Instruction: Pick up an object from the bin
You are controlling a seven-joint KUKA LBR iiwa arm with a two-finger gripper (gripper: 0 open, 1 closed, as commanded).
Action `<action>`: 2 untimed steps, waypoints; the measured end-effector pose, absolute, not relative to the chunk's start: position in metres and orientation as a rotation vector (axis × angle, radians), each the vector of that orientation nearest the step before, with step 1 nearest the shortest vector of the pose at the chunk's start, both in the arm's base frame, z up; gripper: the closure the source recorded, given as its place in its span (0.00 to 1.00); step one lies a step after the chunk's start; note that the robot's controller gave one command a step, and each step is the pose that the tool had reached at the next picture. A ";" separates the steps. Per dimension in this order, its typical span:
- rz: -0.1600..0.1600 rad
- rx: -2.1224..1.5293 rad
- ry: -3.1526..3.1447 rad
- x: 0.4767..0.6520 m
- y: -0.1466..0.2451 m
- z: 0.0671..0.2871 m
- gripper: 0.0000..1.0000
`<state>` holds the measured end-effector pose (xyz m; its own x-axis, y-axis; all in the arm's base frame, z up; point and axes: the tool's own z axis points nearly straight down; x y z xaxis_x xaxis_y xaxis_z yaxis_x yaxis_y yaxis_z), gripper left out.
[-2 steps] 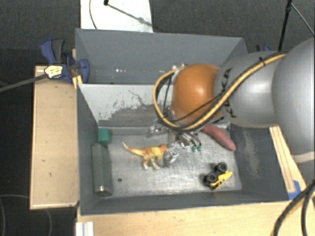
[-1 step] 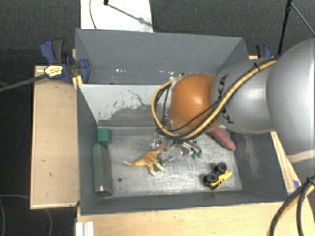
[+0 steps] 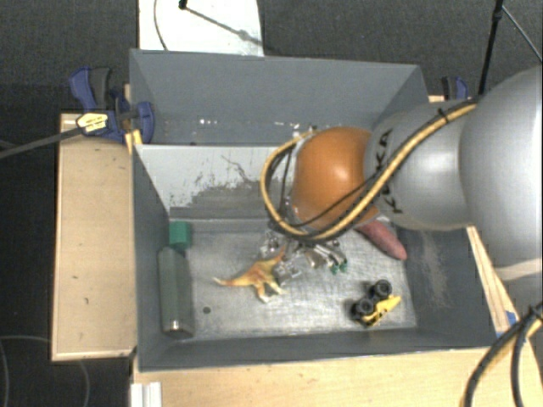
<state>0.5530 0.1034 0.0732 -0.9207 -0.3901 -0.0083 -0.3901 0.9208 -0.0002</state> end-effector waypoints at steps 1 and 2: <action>0.002 -0.624 3.075 0.552 0.103 0.076 1.00; 0.002 -0.625 3.086 0.549 0.103 0.093 1.00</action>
Offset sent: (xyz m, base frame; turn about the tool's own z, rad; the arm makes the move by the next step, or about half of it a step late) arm 0.0000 0.0002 0.1248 0.0000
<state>0.5489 0.1028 0.0935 -0.9212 -0.3891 0.0071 -0.3891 0.9212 0.0028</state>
